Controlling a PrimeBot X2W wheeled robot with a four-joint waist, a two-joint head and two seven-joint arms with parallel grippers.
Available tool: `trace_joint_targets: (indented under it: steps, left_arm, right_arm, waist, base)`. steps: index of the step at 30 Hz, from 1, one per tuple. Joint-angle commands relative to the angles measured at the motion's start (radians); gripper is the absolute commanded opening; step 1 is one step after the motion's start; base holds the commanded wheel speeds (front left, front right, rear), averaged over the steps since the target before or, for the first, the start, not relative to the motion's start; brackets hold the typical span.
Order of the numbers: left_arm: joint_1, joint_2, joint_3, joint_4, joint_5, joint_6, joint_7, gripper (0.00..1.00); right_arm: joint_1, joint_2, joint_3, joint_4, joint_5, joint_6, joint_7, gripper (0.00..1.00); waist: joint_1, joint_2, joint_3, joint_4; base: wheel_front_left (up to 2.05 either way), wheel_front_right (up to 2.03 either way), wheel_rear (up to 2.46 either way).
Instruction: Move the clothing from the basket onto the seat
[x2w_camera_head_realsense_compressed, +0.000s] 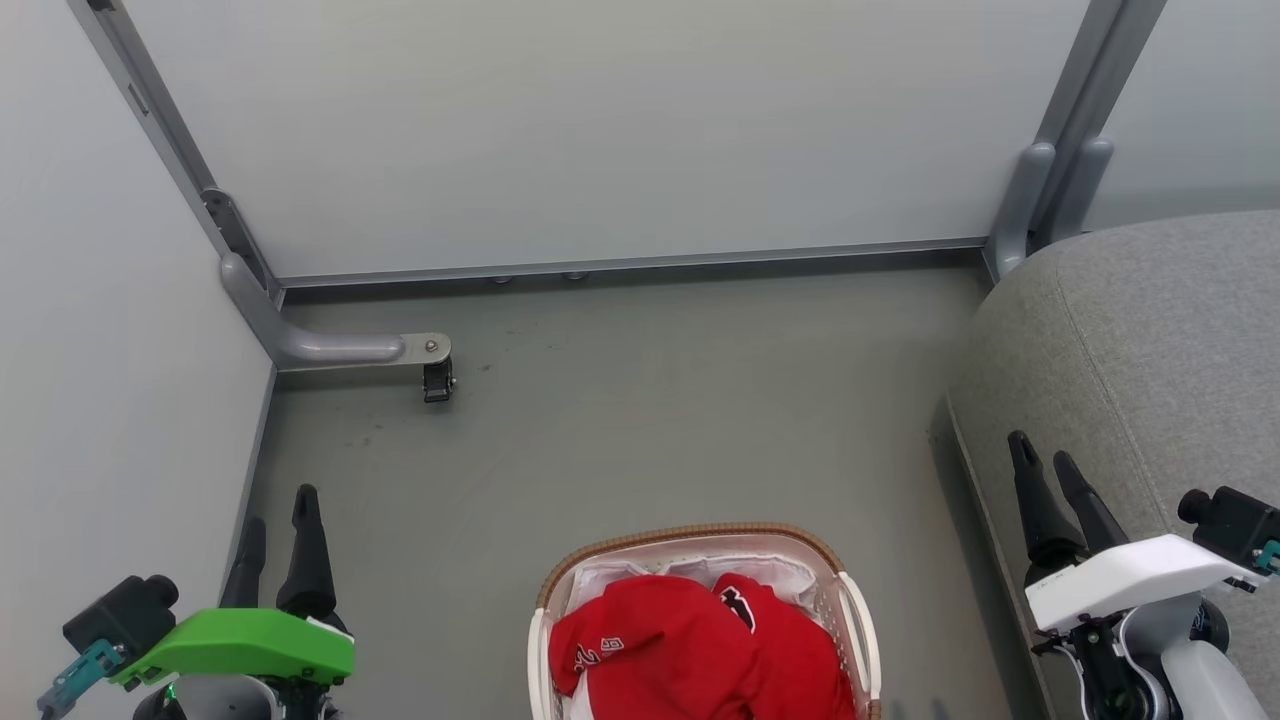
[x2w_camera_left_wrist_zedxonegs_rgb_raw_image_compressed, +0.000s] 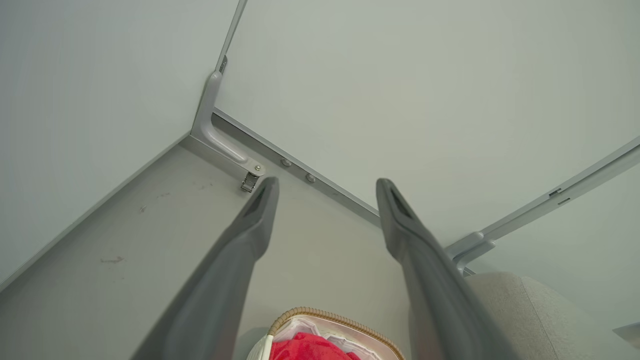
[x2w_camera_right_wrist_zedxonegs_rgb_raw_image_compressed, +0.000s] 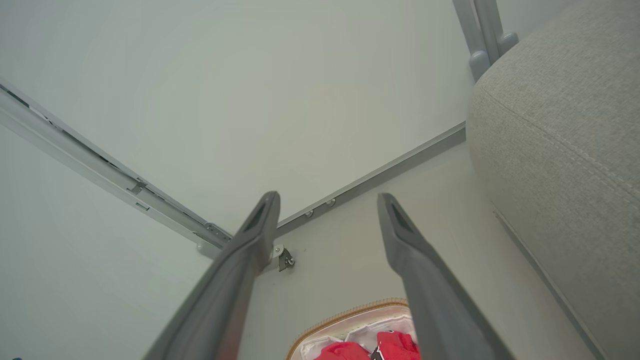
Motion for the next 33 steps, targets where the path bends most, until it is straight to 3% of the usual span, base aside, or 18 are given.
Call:
trace_joint_targets:
  steps: [1,33]
  left_arm:
    - [-0.013,0.008,-0.001,-0.008,0.036,0.000,-0.011,1.00]
    - [0.002,0.017,-0.045,0.015,0.388,0.015,-0.094,1.00]
  right_arm:
    - [-0.008,-0.011,0.002,-0.013,-0.033,0.000,-0.012,1.00]
    - [0.004,-0.026,0.035,0.013,-0.362,0.000,-0.094,1.00]
  waist:
    - [0.0000,0.0009,0.000,0.000]
    - [0.0000,0.0015,0.003,-0.004]
  base:
    - [0.00,0.00,0.00]
    - [0.00,0.00,0.00]
